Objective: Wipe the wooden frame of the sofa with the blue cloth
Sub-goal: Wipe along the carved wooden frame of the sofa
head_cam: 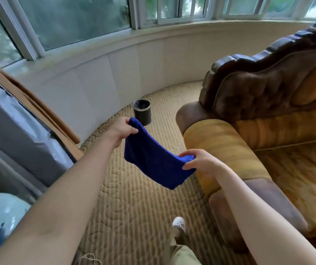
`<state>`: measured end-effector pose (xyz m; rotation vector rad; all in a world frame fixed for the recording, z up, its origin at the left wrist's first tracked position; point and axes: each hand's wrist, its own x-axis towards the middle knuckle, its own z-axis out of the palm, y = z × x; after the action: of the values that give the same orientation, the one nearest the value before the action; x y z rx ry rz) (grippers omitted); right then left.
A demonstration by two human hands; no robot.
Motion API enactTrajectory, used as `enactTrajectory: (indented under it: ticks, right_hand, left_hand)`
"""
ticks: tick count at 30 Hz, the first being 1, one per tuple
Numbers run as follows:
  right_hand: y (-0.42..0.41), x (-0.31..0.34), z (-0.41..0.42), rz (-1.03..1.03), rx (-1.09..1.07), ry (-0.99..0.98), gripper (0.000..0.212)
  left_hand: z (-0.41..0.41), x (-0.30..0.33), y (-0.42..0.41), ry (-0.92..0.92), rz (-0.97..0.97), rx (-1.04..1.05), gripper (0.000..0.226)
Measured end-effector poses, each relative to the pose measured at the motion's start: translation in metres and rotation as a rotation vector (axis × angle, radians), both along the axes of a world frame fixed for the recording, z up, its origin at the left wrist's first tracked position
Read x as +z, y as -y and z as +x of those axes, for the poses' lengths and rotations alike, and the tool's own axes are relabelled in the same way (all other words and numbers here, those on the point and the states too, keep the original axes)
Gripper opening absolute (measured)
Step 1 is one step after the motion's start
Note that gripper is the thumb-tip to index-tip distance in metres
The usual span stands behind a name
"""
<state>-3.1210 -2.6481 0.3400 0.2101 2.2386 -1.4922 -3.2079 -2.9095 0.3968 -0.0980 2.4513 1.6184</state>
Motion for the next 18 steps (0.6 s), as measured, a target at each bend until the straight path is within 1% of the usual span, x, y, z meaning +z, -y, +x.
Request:
enactTrajectory:
  ticks: [1, 2, 3, 5, 6, 8, 9, 11, 13, 14, 15, 17, 18]
  right_hand:
    - [-0.001, -0.001, -0.020, 0.137, -0.001, -0.047, 0.029]
    - [-0.004, -0.003, -0.041, 0.232, -0.029, -0.094, 0.023]
    - [-0.009, -0.004, -0.062, 0.284, -0.063, -0.124, 0.019]
    - [-0.022, -0.005, -0.106, 0.331, -0.106, -0.133, 0.018]
    - [-0.029, -0.004, -0.129, 0.349, -0.135, -0.138, 0.020]
    - [-0.044, 0.001, -0.173, 0.369, -0.210, -0.191, 0.029]
    - [-0.050, 0.005, -0.191, 0.357, -0.235, -0.235, 0.033]
    - [-0.057, 0.020, -0.226, 0.213, -0.252, -0.286, 0.032]
    - [-0.058, 0.036, -0.259, 0.061, -0.239, -0.236, 0.032]
    - [-0.058, 0.043, -0.275, -0.010, -0.252, -0.184, 0.031]
    - [-0.058, 0.047, -0.292, -0.086, -0.283, -0.096, 0.027]
    - [-0.056, 0.045, -0.324, -0.236, -0.316, 0.082, 0.025]
    - [-0.054, 0.042, -0.340, -0.265, -0.298, 0.144, 0.026]
  left_hand:
    - [-0.018, -0.003, -0.002, -0.007, -0.020, 0.018, 0.024]
    - [-0.037, -0.005, -0.004, -0.012, -0.039, 0.042, 0.021]
    - [-0.055, -0.007, -0.007, -0.012, -0.049, 0.063, 0.019]
    - [-0.093, -0.008, -0.014, -0.004, -0.031, 0.101, 0.019]
    - [-0.112, -0.007, -0.018, 0.001, -0.006, 0.125, 0.022]
    - [-0.152, -0.006, -0.028, 0.002, 0.019, 0.183, 0.031]
    - [-0.172, -0.008, -0.033, -0.005, 0.013, 0.211, 0.032]
    - [-0.212, -0.011, -0.041, -0.053, 0.012, 0.272, 0.025]
    - [-0.249, -0.014, -0.051, -0.094, -0.001, 0.350, 0.018]
    - [-0.266, -0.016, -0.056, -0.096, -0.005, 0.396, 0.018]
    - [-0.283, -0.017, -0.061, -0.077, 0.029, 0.447, 0.021]
    - [-0.315, -0.015, -0.074, 0.005, 0.201, 0.541, 0.023]
    - [-0.331, -0.014, -0.080, 0.036, 0.289, 0.563, 0.022]
